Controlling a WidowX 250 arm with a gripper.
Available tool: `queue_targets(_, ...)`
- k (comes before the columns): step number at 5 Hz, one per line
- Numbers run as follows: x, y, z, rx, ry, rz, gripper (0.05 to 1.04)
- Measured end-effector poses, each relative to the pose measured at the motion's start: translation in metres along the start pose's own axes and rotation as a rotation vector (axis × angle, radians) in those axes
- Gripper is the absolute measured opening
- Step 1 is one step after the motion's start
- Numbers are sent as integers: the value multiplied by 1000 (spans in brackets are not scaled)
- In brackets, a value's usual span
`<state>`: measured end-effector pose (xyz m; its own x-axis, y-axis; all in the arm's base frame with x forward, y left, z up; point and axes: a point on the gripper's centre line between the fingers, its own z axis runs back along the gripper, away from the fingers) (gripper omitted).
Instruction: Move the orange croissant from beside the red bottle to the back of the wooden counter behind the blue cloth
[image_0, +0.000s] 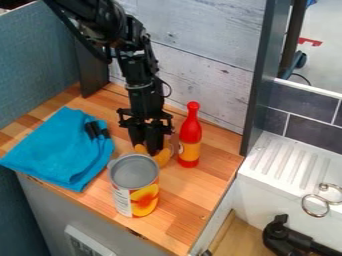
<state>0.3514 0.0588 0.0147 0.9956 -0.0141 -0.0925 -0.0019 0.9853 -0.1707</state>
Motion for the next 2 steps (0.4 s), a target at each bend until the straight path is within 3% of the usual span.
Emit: queue_targets(2,-1,0,7,-3,28,-74,275)
